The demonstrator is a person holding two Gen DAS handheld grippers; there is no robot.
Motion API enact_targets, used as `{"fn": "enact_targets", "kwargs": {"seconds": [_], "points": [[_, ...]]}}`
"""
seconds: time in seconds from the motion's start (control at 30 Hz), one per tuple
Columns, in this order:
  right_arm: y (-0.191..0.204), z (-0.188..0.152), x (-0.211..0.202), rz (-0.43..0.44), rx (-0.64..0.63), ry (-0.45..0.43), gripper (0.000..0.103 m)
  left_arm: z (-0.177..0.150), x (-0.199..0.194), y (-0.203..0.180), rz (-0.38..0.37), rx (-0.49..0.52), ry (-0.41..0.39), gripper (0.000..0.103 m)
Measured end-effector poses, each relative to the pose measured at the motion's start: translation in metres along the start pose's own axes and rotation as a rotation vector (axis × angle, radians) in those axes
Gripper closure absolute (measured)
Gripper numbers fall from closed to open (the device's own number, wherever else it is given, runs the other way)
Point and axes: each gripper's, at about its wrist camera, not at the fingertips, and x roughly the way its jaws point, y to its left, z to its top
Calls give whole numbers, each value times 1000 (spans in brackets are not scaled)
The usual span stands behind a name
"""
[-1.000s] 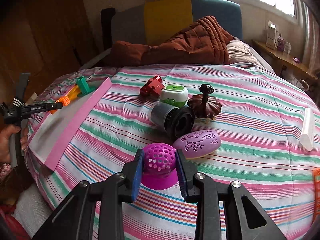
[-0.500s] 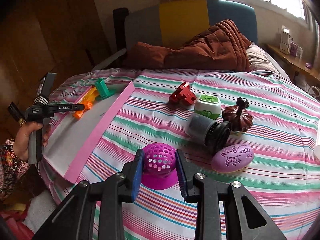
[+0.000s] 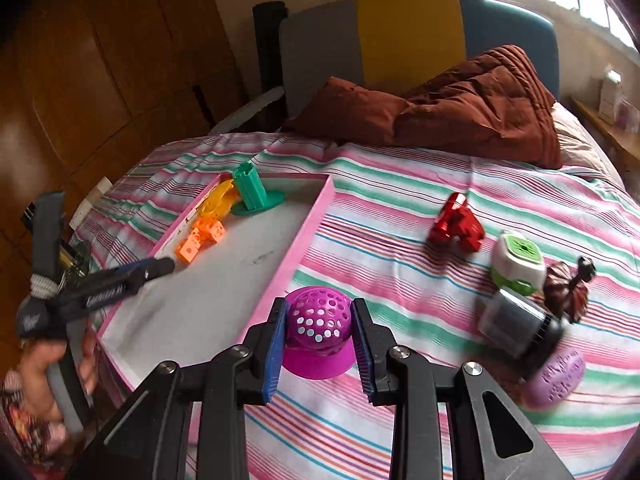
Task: Organize rigid objects
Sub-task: 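Carry the orange cubes into the tray and open the left gripper while the right carries the magenta toy, then lower the magenta toy into the tray and open the right gripper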
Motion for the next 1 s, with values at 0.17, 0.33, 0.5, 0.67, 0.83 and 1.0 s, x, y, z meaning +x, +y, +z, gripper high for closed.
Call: {"fn": "enact_targets", "kwargs": {"seconds": [0.17, 0.33, 0.5, 0.67, 0.83, 1.0], "points": [[19, 24, 21, 16, -20, 1, 71, -8, -8, -10, -44, 8, -14, 67], [40, 47, 44, 8, -76, 0, 71, -13, -10, -14, -51, 4, -6, 67], [55, 69, 72, -36, -138, 21, 71, -16, -11, -12, -44, -3, -1, 67], [58, 82, 99, -78, -141, 50, 71, -15, -11, -6, -47, -25, -2, 67], [61, 90, 118, -114, -158, 72, 71, -13, -12, 1, -49, -54, -6, 67], [63, 95, 133, -154, -194, 86, 71, -13, -11, 1, -50, -54, -3, 67]]}}
